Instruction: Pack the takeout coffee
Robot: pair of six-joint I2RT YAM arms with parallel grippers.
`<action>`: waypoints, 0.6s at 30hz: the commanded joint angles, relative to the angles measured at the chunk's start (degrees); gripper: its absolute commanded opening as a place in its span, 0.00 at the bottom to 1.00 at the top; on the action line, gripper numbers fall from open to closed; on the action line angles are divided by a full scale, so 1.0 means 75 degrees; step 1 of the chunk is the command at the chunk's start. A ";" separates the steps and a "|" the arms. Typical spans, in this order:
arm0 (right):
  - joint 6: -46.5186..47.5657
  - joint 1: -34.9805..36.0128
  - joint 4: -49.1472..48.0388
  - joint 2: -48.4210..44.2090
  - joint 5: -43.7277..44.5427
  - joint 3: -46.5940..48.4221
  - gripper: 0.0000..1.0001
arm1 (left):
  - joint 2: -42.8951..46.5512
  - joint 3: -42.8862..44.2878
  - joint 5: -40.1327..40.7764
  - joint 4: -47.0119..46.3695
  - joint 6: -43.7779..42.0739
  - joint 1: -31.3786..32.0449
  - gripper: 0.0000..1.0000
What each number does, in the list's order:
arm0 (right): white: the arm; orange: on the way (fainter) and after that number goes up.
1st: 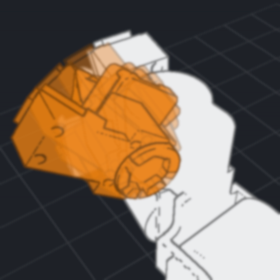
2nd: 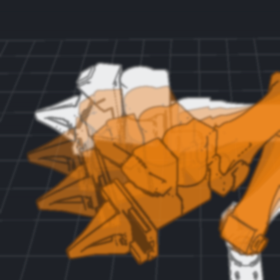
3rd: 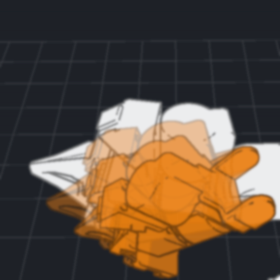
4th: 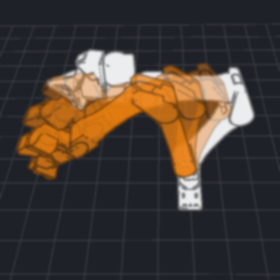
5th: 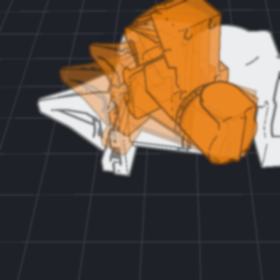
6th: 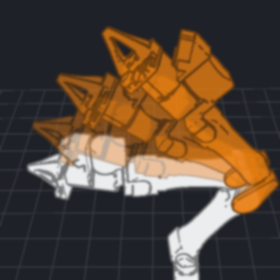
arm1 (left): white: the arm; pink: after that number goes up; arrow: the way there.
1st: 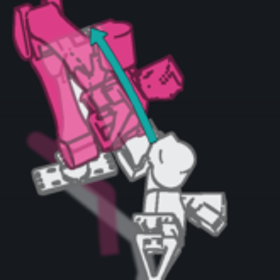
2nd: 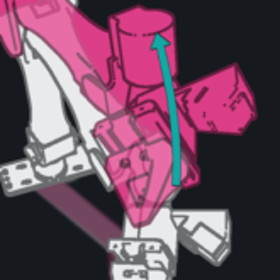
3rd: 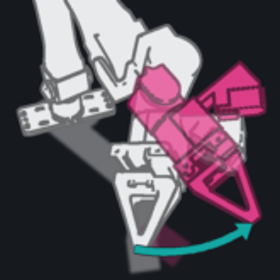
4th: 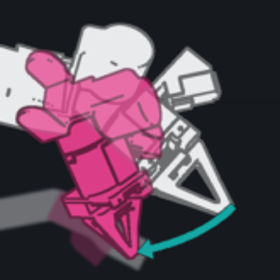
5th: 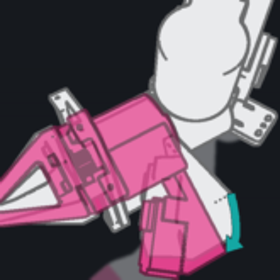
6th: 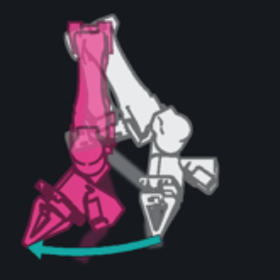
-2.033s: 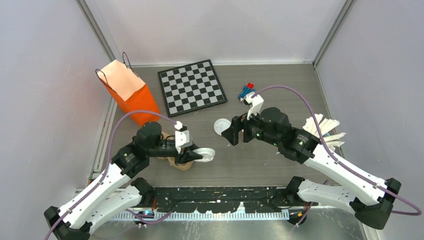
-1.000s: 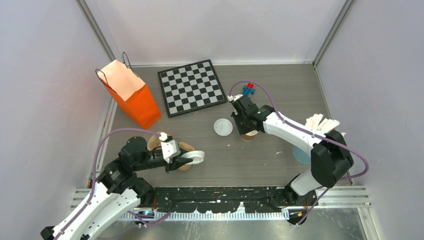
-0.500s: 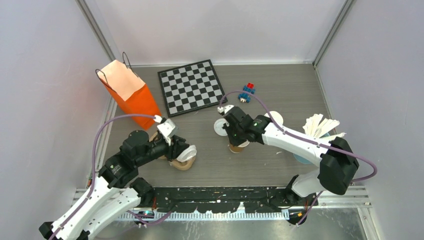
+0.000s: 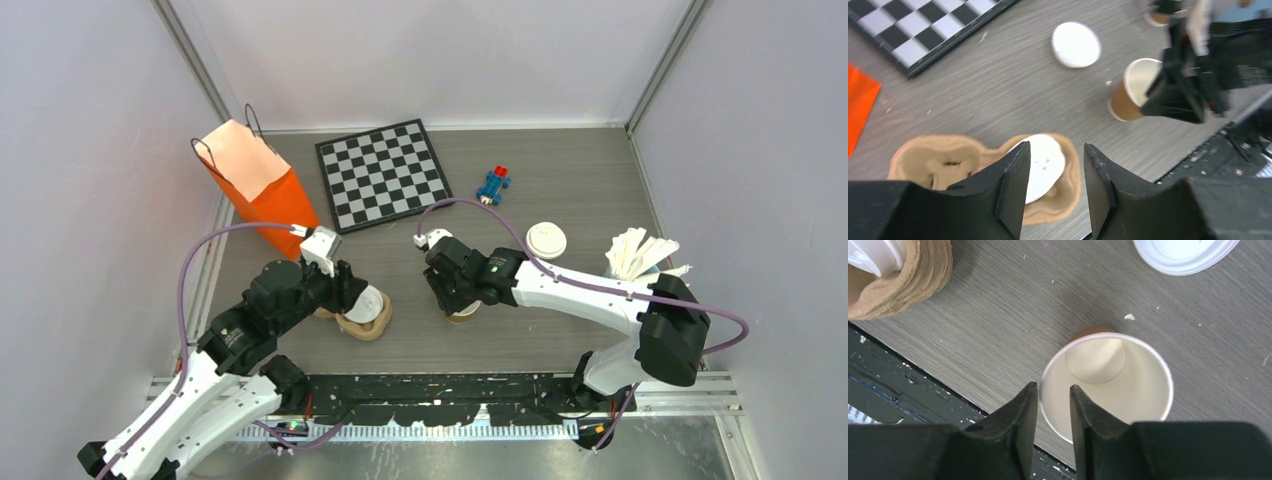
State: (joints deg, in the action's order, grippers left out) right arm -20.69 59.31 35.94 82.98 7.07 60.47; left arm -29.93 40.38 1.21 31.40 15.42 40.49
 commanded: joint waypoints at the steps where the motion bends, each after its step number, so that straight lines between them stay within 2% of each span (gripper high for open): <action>1: -0.0265 0.0017 -0.0146 -0.0448 0.0368 0.0470 0.41 | -0.0484 0.0357 0.1667 0.0880 0.0668 0.0005 0.46; 7: -0.0550 0.0198 -0.1464 -0.0688 0.0405 0.0473 0.58 | -0.1227 0.0974 0.2251 0.1897 0.1022 -0.0007 0.55; 13: -0.0073 0.0753 -0.3050 0.0199 0.0683 0.0874 0.64 | 0.0037 0.0807 0.2629 0.1229 0.0620 -0.0007 0.57; 18: 0.0574 0.0841 -0.3377 0.1238 0.0291 0.1552 0.71 | 0.1212 0.0391 0.3202 0.0966 0.0178 -0.0008 0.57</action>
State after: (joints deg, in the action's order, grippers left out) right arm -20.67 65.30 17.21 88.31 10.02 67.94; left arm -25.58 44.77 19.94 42.33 19.49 40.49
